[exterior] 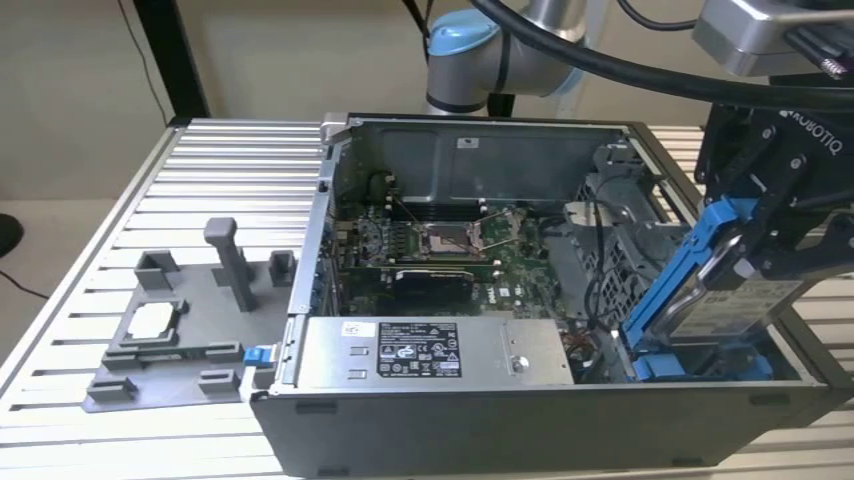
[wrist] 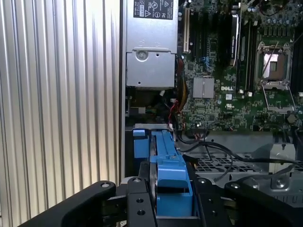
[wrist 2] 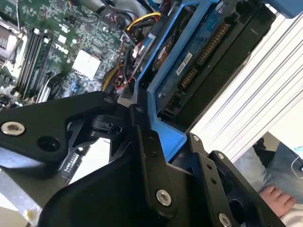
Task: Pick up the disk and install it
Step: 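Pick up the disk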
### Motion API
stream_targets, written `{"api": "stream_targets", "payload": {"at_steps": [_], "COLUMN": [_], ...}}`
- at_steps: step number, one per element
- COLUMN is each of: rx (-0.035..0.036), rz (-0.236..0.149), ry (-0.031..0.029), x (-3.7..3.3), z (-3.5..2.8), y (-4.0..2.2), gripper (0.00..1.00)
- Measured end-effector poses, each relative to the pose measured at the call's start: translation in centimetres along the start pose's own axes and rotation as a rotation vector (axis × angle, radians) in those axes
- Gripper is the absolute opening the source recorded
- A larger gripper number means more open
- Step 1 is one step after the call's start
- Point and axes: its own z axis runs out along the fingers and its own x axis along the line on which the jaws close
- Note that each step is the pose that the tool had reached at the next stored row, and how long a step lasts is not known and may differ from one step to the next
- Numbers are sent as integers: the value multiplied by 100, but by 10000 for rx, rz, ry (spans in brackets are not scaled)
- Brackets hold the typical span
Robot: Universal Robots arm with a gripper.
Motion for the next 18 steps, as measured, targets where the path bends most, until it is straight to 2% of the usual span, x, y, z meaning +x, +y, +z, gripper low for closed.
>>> {"api": "stream_targets", "payload": {"at_steps": [18], "rx": [23], "rz": [354], "ry": [1], "x": [8], "z": [131], "y": [-6], "gripper": [0]}}
